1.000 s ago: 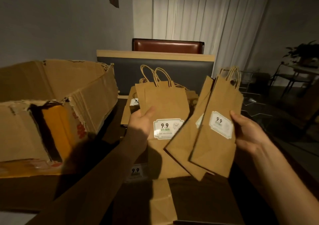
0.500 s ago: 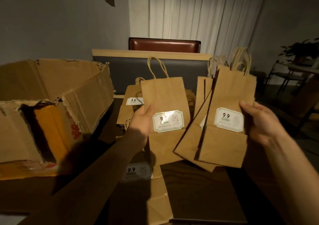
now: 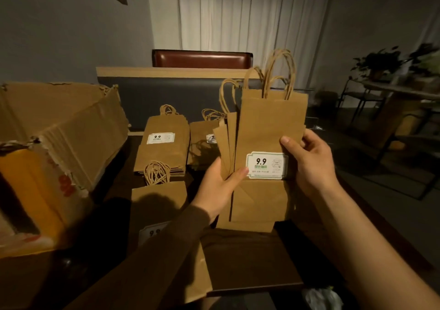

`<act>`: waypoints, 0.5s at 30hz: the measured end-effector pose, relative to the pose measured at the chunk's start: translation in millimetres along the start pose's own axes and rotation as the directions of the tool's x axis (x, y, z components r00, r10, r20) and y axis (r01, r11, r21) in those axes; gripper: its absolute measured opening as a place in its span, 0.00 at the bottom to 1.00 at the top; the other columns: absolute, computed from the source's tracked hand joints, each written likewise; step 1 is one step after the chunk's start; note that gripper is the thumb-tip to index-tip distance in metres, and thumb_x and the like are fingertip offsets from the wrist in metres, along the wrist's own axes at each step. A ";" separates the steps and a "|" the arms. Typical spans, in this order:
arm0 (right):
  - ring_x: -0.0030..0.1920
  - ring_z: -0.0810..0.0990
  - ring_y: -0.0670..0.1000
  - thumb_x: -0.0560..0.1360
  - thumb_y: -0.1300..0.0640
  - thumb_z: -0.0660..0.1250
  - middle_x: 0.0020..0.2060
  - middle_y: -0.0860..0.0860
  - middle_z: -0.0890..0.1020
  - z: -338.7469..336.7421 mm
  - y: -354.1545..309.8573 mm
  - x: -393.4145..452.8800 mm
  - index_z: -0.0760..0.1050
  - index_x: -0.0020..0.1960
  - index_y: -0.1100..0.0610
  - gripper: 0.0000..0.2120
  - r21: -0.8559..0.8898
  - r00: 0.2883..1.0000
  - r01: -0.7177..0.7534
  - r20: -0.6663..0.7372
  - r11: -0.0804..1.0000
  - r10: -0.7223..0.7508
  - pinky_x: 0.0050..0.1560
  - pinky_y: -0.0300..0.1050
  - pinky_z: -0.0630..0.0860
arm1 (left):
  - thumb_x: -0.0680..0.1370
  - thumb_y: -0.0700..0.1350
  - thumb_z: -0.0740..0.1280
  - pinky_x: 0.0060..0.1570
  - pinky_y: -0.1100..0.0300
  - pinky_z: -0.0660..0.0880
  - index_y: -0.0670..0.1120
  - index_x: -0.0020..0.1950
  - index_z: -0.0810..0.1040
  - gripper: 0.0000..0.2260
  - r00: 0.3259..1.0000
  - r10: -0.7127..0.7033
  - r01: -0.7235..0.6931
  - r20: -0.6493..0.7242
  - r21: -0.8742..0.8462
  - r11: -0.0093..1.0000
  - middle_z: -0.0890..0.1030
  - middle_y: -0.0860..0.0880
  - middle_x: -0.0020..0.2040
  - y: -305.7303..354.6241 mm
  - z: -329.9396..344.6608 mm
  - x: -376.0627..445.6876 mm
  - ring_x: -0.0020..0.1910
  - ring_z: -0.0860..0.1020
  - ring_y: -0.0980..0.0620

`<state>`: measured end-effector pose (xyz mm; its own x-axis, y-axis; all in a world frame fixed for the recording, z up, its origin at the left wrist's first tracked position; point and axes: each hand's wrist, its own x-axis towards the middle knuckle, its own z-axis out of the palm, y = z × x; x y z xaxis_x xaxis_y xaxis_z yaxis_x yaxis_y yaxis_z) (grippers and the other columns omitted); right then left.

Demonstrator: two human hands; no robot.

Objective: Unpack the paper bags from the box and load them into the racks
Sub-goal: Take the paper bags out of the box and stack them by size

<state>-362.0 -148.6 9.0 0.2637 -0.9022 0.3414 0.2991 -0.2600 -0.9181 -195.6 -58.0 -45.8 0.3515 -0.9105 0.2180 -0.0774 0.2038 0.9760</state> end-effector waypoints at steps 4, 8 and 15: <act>0.57 0.84 0.58 0.75 0.61 0.69 0.54 0.55 0.85 -14.1 5.4 -2.5 0.77 0.60 0.56 0.14 0.083 0.999 -0.013 -0.047 0.996 0.017 0.58 0.57 0.80 | 0.79 0.46 0.69 0.70 0.65 0.54 0.48 0.81 0.54 0.34 0.997 -0.014 0.008 0.073 0.072 0.997 0.60 0.58 0.77 -8.5 4.0 -9.6 0.77 0.56 0.58; 0.56 0.84 0.54 0.80 0.63 0.63 0.55 0.52 0.85 -18.6 12.7 -5.3 0.75 0.60 0.51 0.12 0.043 0.998 -0.058 0.038 0.997 0.056 0.59 0.58 0.79 | 0.78 0.41 0.70 0.71 0.63 0.52 0.50 0.82 0.49 0.39 0.997 -0.075 0.072 0.036 0.071 0.995 0.54 0.53 0.81 -18.1 3.0 -12.4 0.79 0.52 0.55; 0.56 0.84 0.53 0.79 0.63 0.65 0.53 0.51 0.85 -22.0 -1.2 -1.9 0.78 0.59 0.51 0.12 -0.026 0.995 0.079 0.065 0.997 -0.077 0.56 0.50 0.80 | 0.77 0.34 0.68 0.78 0.54 0.51 0.50 0.82 0.48 0.40 0.990 -0.118 0.103 0.083 0.161 0.981 0.54 0.52 0.81 -21.8 -2.6 -20.7 0.80 0.53 0.53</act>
<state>-383.0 -154.2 5.0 0.2991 -0.8553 0.4232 0.2947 -0.3390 -0.8934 -198.8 -42.7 -71.6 0.2796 -0.9548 0.1008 -0.1901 0.0478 0.9806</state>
